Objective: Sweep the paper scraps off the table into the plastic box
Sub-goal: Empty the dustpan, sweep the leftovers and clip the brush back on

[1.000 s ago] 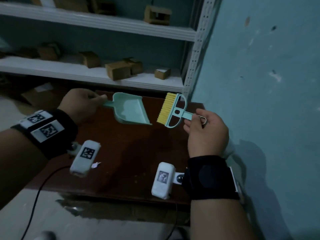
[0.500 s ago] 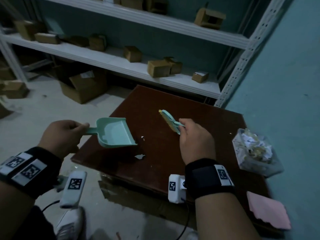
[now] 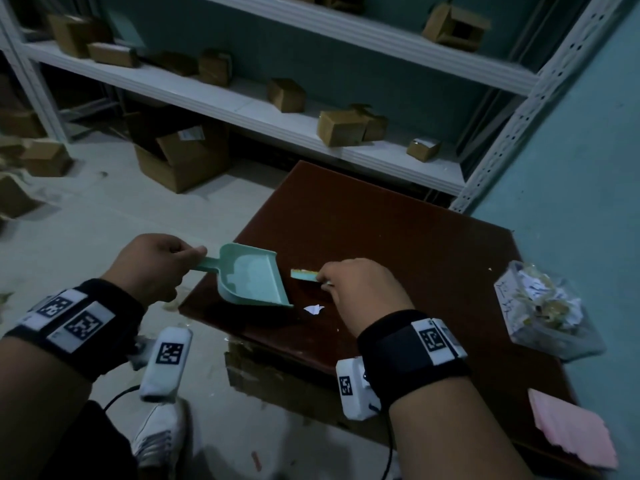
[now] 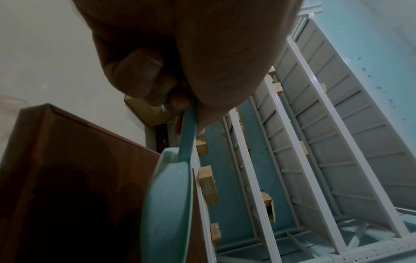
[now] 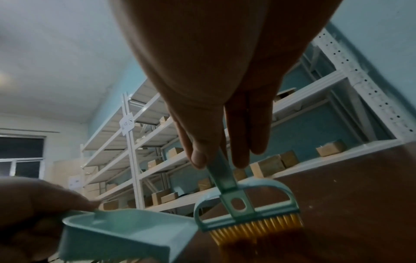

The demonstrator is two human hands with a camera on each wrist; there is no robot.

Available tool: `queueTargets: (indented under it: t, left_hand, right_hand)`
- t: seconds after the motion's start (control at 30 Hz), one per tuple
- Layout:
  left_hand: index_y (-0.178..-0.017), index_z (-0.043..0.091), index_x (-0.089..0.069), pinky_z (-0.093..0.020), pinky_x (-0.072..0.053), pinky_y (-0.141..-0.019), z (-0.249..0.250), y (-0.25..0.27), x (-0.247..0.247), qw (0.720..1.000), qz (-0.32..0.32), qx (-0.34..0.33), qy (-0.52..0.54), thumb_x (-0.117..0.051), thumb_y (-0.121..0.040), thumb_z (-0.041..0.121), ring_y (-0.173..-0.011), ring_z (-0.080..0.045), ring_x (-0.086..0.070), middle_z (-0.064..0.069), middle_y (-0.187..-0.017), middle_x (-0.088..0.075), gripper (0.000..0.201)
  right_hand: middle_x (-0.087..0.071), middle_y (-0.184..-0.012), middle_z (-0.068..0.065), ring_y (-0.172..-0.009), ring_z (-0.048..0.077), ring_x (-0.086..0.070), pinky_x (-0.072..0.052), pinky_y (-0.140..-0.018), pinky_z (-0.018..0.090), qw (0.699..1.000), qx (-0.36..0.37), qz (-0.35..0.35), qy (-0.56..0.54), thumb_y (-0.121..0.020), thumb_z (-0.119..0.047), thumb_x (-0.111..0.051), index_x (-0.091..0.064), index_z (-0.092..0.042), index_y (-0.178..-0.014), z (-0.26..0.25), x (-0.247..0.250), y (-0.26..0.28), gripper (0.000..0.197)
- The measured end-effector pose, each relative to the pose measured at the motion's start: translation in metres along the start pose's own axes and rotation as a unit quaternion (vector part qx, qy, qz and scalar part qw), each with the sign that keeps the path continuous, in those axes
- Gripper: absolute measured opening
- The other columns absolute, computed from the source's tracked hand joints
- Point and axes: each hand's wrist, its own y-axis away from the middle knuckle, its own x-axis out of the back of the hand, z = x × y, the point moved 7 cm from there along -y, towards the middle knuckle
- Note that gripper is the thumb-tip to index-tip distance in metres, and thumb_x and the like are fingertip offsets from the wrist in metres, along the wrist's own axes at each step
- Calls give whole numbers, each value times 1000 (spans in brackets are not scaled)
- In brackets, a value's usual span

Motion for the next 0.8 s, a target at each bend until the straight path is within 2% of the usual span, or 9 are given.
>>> queueTargets:
  t: [0.13, 0.23, 0.3, 0.37, 0.47, 0.57, 0.63, 0.7, 0.8]
  left_hand:
    - [-86, 6, -75, -34, -46, -56, -4, -5, 4, 1000, -24, 10, -9, -69, -97, 37, -63, -26, -49, -16, -76, -57, 34]
    - [-86, 10, -76, -36, -47, -59, -4, -6, 7, 999, -40, 16, -28, -69, -96, 39, -67, -26, -52, -18, -83, -63, 32]
    - [-84, 10, -77, -35, -45, -56, -4, -7, 7, 998, -52, 12, -37, -71, -95, 38, -65, -25, -50, -16, -78, -60, 31]
    - [-82, 10, -77, -34, -44, -54, -4, -6, 2, 996, -64, -2, -59, -72, -94, 37, -61, -25, -49, -13, -73, -58, 30]
    - [-79, 11, -76, -33, -46, -52, 0, -4, -7, 991, -72, -35, -104, -72, -94, 40, -55, -23, -52, -10, -68, -63, 32]
    - [-76, 14, -76, -35, -53, -56, 8, -4, -15, 975, -64, -101, -186, -72, -93, 41, -58, -22, -60, -7, -68, -69, 33]
    - [-73, 16, -75, -35, -52, -61, 10, -4, -19, 960, -55, -139, -236, -72, -92, 43, -64, -19, -62, -4, -69, -69, 34]
    - [-71, 17, -74, -33, -50, -61, 8, -5, -22, 953, -52, -147, -259, -72, -92, 46, -65, -17, -62, -2, -68, -67, 35]
    - [-70, 18, -72, -34, -52, -61, 5, -5, -26, 957, -57, -137, -248, -71, -93, 45, -64, -19, -63, -4, -68, -68, 36]
  right_hand:
    - [-68, -99, -5, -94, 19, -63, -57, -81, 40, 998, -2, 57, -8, -101, -25, -59, -66, -31, -120, -8, 28, 18, 21]
    - [-70, -101, -2, -92, 20, -66, -55, -75, 33, 990, -71, 118, -6, -103, -32, -55, -65, -25, -121, 5, 55, 28, 22]
    - [-70, -99, 2, -91, 23, -66, -48, -71, 32, 982, -122, 142, -4, -102, -33, -54, -66, -21, -118, 15, 67, 32, 23]
    - [-70, -96, 4, -91, 26, -67, -45, -69, 32, 977, -159, 144, -8, -101, -31, -54, -67, -18, -114, 21, 69, 33, 22]
    - [-70, -96, 5, -92, 28, -67, -47, -68, 33, 977, -189, 92, -21, -101, -29, -53, -67, -17, -112, 20, 57, 27, 22]
    - [-64, -88, 4, -89, 29, -66, -47, -68, 33, 980, -184, 61, -47, -100, -29, -54, -67, -18, -104, 7, 44, 19, 17]
    - [-63, -84, 2, -84, 28, -65, -47, -66, 32, 982, -164, 68, -66, -100, -28, -53, -67, -18, -97, -7, 38, 13, 17]
    - [-65, -85, 2, -81, 26, -64, -50, -65, 33, 982, -146, 81, -91, -100, -29, -53, -67, -19, -97, -21, 36, 8, 17]
    - [-69, -87, 0, -84, 23, -67, -55, -69, 34, 979, -124, 114, -114, -100, -31, -54, -69, -20, -101, -28, 41, 5, 19]
